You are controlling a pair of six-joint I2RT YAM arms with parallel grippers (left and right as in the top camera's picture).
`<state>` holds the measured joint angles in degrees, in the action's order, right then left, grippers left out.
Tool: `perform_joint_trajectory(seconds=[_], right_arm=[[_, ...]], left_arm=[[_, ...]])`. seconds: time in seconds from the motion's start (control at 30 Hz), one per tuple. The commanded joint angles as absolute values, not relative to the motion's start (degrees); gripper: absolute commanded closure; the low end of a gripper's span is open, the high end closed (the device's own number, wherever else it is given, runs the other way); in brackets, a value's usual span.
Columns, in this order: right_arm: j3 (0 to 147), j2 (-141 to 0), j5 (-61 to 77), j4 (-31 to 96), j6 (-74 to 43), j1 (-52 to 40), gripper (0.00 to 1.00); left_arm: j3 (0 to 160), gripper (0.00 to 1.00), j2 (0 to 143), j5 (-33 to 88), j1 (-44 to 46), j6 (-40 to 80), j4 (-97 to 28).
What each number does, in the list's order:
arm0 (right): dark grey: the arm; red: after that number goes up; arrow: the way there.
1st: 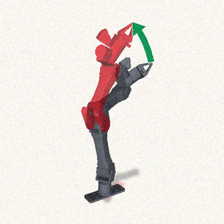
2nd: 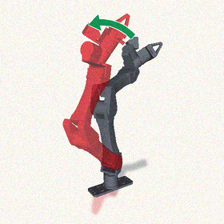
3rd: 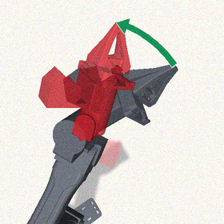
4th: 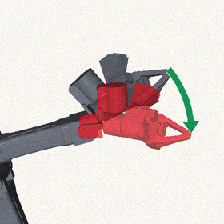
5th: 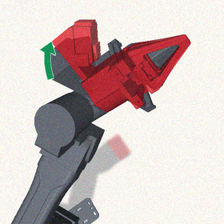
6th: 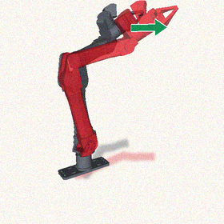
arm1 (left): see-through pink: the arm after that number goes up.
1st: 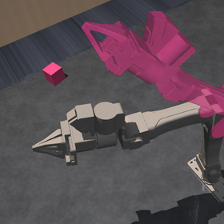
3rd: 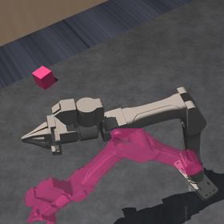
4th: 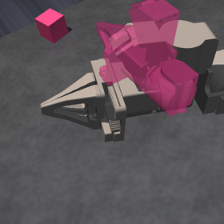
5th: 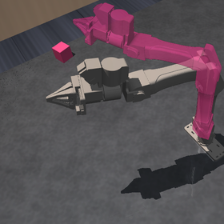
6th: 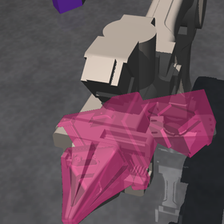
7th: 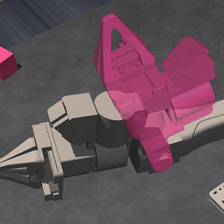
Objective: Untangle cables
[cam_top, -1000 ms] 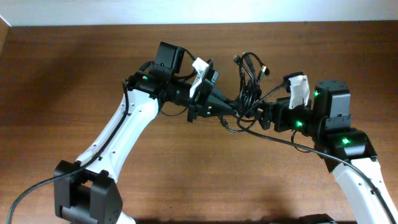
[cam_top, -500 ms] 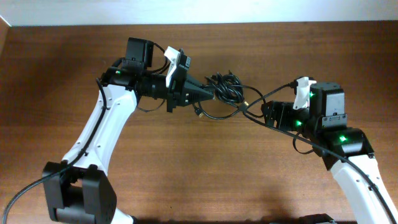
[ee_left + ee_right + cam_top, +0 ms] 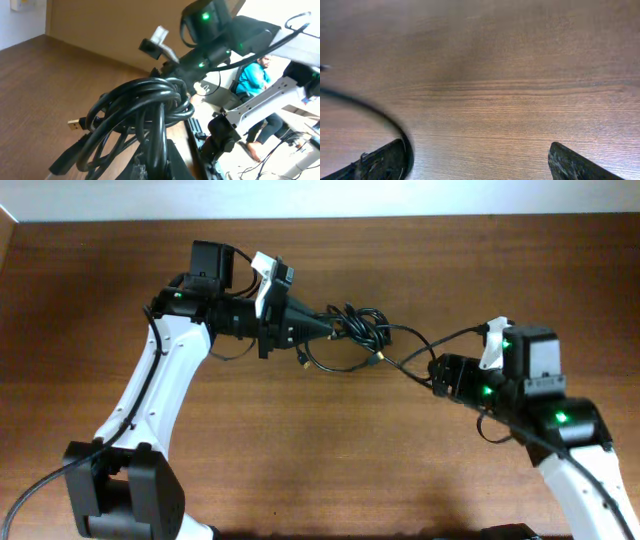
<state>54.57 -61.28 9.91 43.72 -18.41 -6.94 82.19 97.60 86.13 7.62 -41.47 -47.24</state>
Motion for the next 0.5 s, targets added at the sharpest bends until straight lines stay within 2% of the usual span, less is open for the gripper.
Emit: perform_joint_trajectory(seconds=[0.0, 0.1, 0.2, 0.3, 0.43, 0.47], right_arm=[[54.5, -54.6, 13.5, 44.1, -15.8, -6.2, 0.1], [54.5, -47.4, 25.8, 44.4, -3.9, -6.3, 0.09], [54.5, -44.4, 26.3, 47.4, 1.0, -6.3, 0.07], [54.5, -44.7, 23.3, 50.7, 1.7, -6.3, 0.08], [54.5, -44.8, 20.3, 50.6, 1.4, -6.3, 0.08], [54.5, -44.8, 20.3, 50.7, 1.0, -6.3, 0.08]], left_arm=[[83.0, 1.0, 96.0, 90.1, 8.0, -41.6, -49.4], [83.0, 1.0, 96.0, 90.1, 13.6, -44.9, -49.6], [83.0, 1.0, 96.0, 90.1, 18.1, -45.3, -49.6], [83.0, 1.0, 95.9, 90.1, 21.3, -44.2, -49.8], [83.0, 1.0, 95.6, 90.0, 21.2, -44.2, -50.4], [83.0, 1.0, 95.6, 83.6, 21.2, -44.2, -50.2]])
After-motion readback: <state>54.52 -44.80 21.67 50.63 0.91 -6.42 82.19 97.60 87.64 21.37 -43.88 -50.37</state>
